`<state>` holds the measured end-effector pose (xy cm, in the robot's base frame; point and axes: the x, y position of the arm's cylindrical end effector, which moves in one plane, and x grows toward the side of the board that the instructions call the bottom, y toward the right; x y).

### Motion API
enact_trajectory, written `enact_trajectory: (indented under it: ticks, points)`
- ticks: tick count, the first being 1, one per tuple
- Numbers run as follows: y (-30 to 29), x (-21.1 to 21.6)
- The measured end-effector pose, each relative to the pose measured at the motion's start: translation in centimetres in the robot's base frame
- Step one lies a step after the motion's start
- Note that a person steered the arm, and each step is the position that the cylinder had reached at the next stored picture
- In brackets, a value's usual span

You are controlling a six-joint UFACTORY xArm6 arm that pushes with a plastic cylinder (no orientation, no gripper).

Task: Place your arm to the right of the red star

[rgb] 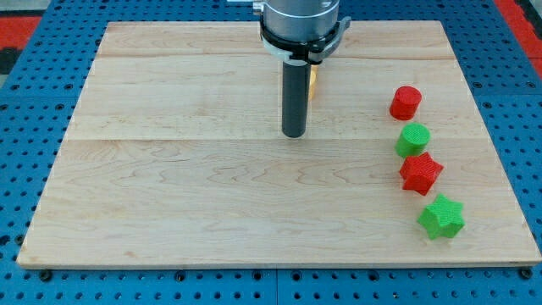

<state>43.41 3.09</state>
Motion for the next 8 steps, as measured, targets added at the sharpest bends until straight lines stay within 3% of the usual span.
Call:
enact_trajectory:
  ticks: [4, 8]
  points:
    - [0.4, 0.3]
    - [4.7, -0.9]
